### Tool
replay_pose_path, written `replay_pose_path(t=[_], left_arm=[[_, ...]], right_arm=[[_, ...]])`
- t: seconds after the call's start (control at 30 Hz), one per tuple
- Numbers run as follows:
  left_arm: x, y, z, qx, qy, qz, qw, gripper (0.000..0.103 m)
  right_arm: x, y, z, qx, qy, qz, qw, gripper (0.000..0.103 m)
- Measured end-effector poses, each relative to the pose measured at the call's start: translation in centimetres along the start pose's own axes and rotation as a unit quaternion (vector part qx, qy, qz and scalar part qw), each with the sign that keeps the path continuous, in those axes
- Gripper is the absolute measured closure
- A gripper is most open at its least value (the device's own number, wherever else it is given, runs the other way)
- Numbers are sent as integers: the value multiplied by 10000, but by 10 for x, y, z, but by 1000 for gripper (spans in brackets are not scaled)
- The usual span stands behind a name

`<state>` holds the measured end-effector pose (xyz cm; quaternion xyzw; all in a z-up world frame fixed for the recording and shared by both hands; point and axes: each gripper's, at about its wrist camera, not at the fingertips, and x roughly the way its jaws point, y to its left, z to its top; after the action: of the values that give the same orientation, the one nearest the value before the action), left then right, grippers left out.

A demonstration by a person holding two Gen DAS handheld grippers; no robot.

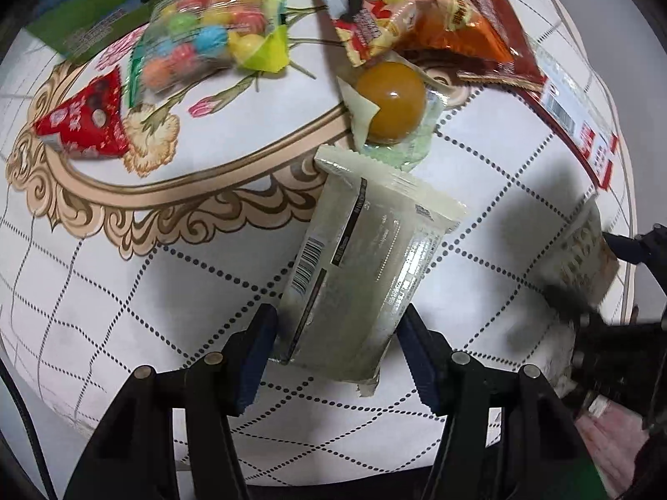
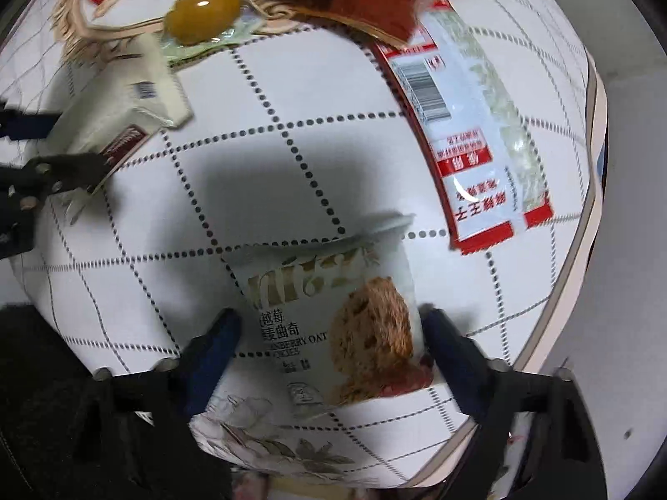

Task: Organize snacks
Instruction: 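Grasp the white wrapped pastry with the left tool while the right grasps the oat cookie packet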

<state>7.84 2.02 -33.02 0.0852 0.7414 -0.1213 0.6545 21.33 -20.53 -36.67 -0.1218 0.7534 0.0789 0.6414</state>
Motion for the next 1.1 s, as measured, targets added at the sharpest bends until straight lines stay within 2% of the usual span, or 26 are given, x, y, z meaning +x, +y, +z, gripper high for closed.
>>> replay_pose_path(t=[0.03, 0.1, 0.13, 0.2, 0.23, 0.27, 0.33, 0.4, 0.43, 0.53, 0.57, 0.6, 0.7, 0.77, 0.83, 0.93, 1.03, 1.07, 1.1], left_arm=[[-6, -3, 14, 96, -8, 7, 10000, 46], [-8, -13, 20, 436, 23, 61, 9990, 43], [-7, -21, 27, 573, 82, 116, 9983, 43], [0, -30, 35, 790, 163, 221, 9965, 43], [3, -33, 40, 829, 193, 266, 9960, 43], [5, -35, 43, 832, 196, 311, 9959, 43], [6, -38, 46, 784, 92, 346, 9963, 43], [2, -31, 42, 454, -76, 298, 9985, 45], [-3, -24, 51, 311, -84, 261, 9991, 46], [-8, 16, 36, -411, 5, -41, 9991, 48], [-6, 29, 31, -594, 23, -76, 9982, 48], [-8, 45, 25, -868, 39, -96, 9962, 48], [-7, 78, 17, -1256, 69, -108, 9920, 47], [-1, 89, 15, -1302, 134, -290, 9910, 45], [10, 96, 16, -1118, 308, -282, 9928, 43], [19, 78, 17, -749, 188, 135, 9969, 44], [10, 56, 15, -676, -43, 339, 9971, 45], [8, 47, 9, -697, -123, 317, 9970, 46], [4, 46, 10, -711, -168, 317, 9968, 46]], right_arm=[[0, -9, 1, 414, -44, 247, 9988, 30], [0, -22, -1, 1017, -109, 702, 9923, 30], [0, -33, -3, 1509, -155, 1163, 9816, 30], [1, -46, -7, 2045, -204, 1754, 9628, 28], [2, -52, -9, 2239, -182, 2026, 9531, 25], [2, -54, -10, 2284, -184, 2085, 9508, 21], [0, -55, -12, 2314, -268, 1973, 9523, 20], [-3, -50, -14, 2179, -336, 1681, 9608, 20], [-4, -47, -13, 2082, -380, 1488, 9660, 20], [-8, -30, -12, 1890, -511, 1031, 9752, 21], [-8, -26, -14, 1909, -531, 964, 9754, 28], [-8, -24, -14, 1959, -565, 986, 9740, 37], [-6, -12, -13, 2079, -630, 1364, 9665, 38], [-7, -2, -9, 2004, -621, 1689, 9630, 38], [-5, 8, -2, 1842, -520, 1859, 9637, 38], [-2, 20, 8, 1584, -389, 1644, 9728, 31], [0, 33, 5, 1446, -371, 1397, 9789, 30], [0, 37, 4, 1396, -406, 1282, 9810, 32], [0, 42, 3, 1367, -438, 1182, 9826, 38]])
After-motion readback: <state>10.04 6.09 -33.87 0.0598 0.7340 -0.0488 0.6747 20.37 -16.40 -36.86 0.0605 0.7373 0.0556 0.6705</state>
